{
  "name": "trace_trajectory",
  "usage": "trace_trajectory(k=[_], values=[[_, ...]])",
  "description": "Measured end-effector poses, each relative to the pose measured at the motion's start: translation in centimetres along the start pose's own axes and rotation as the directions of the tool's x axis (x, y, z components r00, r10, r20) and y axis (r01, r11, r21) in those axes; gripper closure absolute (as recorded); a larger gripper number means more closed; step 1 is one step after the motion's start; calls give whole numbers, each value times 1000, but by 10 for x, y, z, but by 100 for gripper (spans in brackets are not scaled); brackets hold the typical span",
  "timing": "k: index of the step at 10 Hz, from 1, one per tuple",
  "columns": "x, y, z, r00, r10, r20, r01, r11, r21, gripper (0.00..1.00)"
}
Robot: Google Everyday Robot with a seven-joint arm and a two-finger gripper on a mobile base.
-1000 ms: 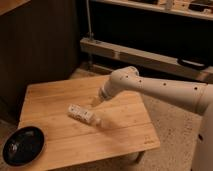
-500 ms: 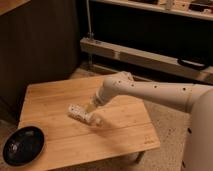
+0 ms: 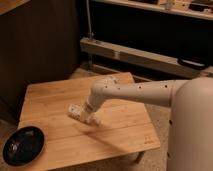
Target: Place the bottle in the ceramic bowl
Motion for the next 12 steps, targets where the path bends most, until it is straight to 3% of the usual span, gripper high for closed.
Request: trace_trajectory(k=[3, 6, 9, 12], values=[[5, 0, 9, 999, -18, -47, 19, 1000, 20, 35], [15, -15, 24, 994, -7, -113, 13, 998, 59, 35], [19, -20, 34, 989, 1, -151, 8, 998, 63, 38], [16, -18, 38, 984, -4, -179, 9, 1000, 30, 68]])
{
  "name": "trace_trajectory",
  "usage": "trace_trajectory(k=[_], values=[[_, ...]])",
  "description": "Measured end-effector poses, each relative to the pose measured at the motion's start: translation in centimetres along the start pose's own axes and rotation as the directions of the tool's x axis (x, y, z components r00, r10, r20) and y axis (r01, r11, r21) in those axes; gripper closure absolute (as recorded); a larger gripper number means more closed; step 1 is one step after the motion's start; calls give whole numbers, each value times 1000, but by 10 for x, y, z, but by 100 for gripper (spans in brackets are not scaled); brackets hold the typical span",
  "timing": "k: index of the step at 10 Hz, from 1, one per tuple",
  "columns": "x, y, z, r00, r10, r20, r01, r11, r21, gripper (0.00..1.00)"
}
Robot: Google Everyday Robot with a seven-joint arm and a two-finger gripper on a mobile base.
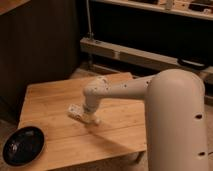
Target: Place the bottle in the ceramic bowl
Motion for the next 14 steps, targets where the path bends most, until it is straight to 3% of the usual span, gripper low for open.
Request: trace_trajectory(k=[3, 4, 7, 9, 11, 14], values=[[-12, 9, -9, 999, -25, 21, 25, 999, -31, 95], [-22, 16, -25, 997, -42, 60, 45, 998, -43, 100], [-60, 42, -53, 983, -108, 146, 120, 990, -74, 100], [-90, 77, -61, 960, -177, 217, 206, 971, -119, 100], [-109, 112, -65, 927, -226, 300, 289, 939, -185, 100], [-129, 149, -87, 871, -297, 393, 402, 889, -219, 100]])
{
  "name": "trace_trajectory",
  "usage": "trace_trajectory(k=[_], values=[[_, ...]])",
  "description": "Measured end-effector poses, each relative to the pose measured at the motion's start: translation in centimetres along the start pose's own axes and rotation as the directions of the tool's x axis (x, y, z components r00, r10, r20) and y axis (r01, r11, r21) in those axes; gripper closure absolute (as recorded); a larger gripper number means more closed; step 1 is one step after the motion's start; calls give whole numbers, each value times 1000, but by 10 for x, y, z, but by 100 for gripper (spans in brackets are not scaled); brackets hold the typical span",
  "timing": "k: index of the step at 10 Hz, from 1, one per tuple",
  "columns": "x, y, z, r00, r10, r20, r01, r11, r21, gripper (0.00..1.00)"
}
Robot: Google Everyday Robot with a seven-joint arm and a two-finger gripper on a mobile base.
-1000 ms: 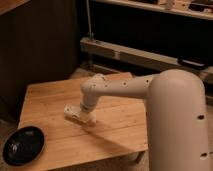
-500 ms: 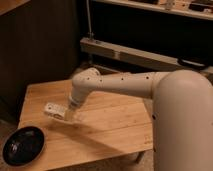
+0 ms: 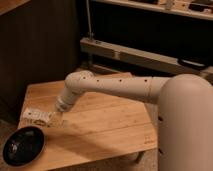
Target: Place the bottle in the ceramic bowl
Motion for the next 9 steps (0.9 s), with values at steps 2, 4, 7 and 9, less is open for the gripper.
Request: trace_trajectory(k=[2, 4, 7, 9], values=[[-14, 18, 4, 998, -60, 20, 61, 997, -45, 100], [-28, 39, 11, 992, -122, 36, 125, 987, -103, 100], [-35, 56, 22, 983, -182, 38, 186, 968, -170, 100], [-40, 71, 36, 975, -221, 14, 218, 951, -219, 100]])
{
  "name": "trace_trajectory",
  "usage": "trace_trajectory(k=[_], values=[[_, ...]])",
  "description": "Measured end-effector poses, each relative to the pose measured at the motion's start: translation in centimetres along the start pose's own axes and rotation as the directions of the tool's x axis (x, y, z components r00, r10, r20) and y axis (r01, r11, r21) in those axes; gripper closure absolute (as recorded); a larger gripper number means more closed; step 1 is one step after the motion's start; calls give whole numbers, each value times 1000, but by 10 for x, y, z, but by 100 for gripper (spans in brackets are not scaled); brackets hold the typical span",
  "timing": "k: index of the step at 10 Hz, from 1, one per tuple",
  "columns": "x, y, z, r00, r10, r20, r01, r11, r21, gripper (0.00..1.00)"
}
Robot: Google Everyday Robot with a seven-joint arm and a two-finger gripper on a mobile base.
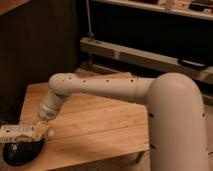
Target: Place the bottle in the ceramic bowl
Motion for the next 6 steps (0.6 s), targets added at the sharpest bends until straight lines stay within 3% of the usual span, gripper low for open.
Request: trace_trajectory(k=[3, 6], values=[[6, -3, 15, 998, 6, -59, -9, 999, -47, 100], [14, -8, 19, 996, 31, -80, -35, 998, -51, 100]])
